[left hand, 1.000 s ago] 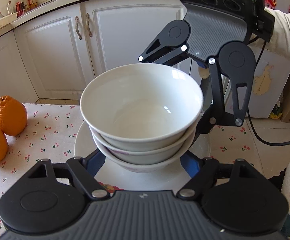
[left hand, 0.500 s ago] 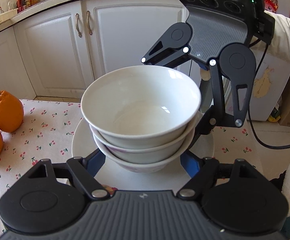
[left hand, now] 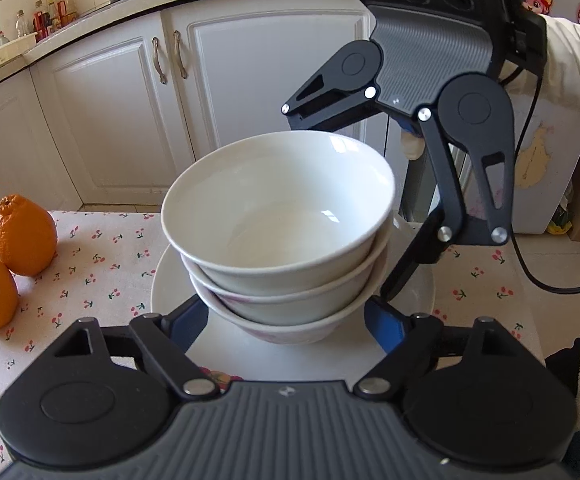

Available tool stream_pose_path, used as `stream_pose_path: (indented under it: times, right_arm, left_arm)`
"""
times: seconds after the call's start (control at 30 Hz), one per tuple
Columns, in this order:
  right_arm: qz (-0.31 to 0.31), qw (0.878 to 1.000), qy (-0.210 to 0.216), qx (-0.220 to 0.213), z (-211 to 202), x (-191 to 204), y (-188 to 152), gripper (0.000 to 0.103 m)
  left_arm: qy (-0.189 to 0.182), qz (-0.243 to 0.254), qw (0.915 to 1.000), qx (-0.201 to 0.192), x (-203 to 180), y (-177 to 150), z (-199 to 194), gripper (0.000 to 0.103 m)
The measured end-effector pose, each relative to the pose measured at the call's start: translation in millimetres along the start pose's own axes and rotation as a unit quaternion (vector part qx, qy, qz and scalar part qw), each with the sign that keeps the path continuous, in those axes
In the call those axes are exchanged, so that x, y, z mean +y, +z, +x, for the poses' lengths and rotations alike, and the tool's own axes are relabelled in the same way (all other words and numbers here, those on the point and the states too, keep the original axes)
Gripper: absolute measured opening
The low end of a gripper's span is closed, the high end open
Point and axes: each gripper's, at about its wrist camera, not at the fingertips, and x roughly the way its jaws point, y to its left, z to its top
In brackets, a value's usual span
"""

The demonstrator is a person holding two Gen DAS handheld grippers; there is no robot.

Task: Organize plates and bowls
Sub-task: 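Lower the bowls onto the plates and open both tools, pulling them back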

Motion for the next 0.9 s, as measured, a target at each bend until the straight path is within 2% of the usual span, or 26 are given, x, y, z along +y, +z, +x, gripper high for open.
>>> stream_pose_path:
  times: [0.13,0.3,0.4,0.47,0.5,0.57,0.63,0.73,0.83,0.9]
  right_arm:
    - [0.004,1.0,-0.013,-0.005,-5.3,6.7,0.6,0.101]
    - [0.016,0.999,-0.046,-0.003,-20.1,25.1,-1.9,0.102]
    - [0.038,0.997,-0.071,-0.008,-33.4,38.0,-2.7,0.103]
    - [0.049,0.994,-0.099,-0.007,-40.1,48.0,-2.1,0.103]
    - [0.055,0.992,-0.114,-0.009,-43.7,53.2,-2.2,0.103]
    - [0.076,0.987,-0.141,-0.02,-51.9,62.6,-3.4,0.103]
    - [0.108,0.98,-0.165,-0.034,-61.7,72.2,-4.8,0.103]
    - [0.167,0.962,-0.209,-0.056,-77.0,89.5,-7.4,0.103]
    - [0.225,0.939,-0.245,-0.086,-90.7,109.3,-13.7,0.103]
    - [0.257,0.922,-0.272,-0.101,-96.0,123.2,-20.4,0.103]
  left_arm:
    - [0.021,-0.012,0.9997,-0.002,-6.0,-4.0,-8.1,0.093]
    - [0.078,-0.026,0.9963,-0.023,-21.4,-9.1,-35.7,0.098]
    - [0.118,-0.051,0.9906,-0.046,-33.9,-9.4,-58.2,0.1]
    - [0.154,-0.066,0.9836,-0.066,-44.7,-8.0,-73.7,0.101]
    - [0.177,-0.073,0.9784,-0.077,-51.2,-6.9,-80.8,0.102]
    - [0.238,-0.088,0.9626,-0.095,-65.6,-3.4,-94.3,0.103]
    - [0.278,-0.114,0.9474,-0.109,-79.1,-0.1,-104.7,0.103]
    - [0.302,-0.179,0.9263,-0.137,-96.5,2.0,-120.9,0.103]
    - [0.351,-0.24,0.8962,-0.125,-110.4,1.0,-127.8,0.103]
    - [0.368,-0.263,0.8841,-0.116,-121.2,-1.9,-130.0,0.103]
